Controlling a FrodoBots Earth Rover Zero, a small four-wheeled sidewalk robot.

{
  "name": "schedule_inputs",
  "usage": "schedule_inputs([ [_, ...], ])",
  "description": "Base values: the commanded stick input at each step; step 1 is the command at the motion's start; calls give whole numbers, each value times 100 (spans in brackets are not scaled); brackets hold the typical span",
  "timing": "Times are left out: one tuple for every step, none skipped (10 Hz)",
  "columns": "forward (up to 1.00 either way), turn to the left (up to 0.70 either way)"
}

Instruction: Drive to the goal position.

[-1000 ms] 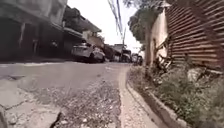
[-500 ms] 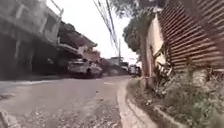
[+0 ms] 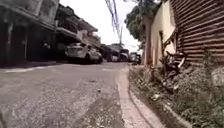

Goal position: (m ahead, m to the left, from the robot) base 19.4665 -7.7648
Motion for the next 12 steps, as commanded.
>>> schedule_inputs([
  [70,1],
  [70,1],
  [70,1],
  [70,1],
  [70,1],
  [70,1],
  [70,1],
  [70,1],
  [70,1],
  [70,1],
  [70,1],
  [70,1],
])
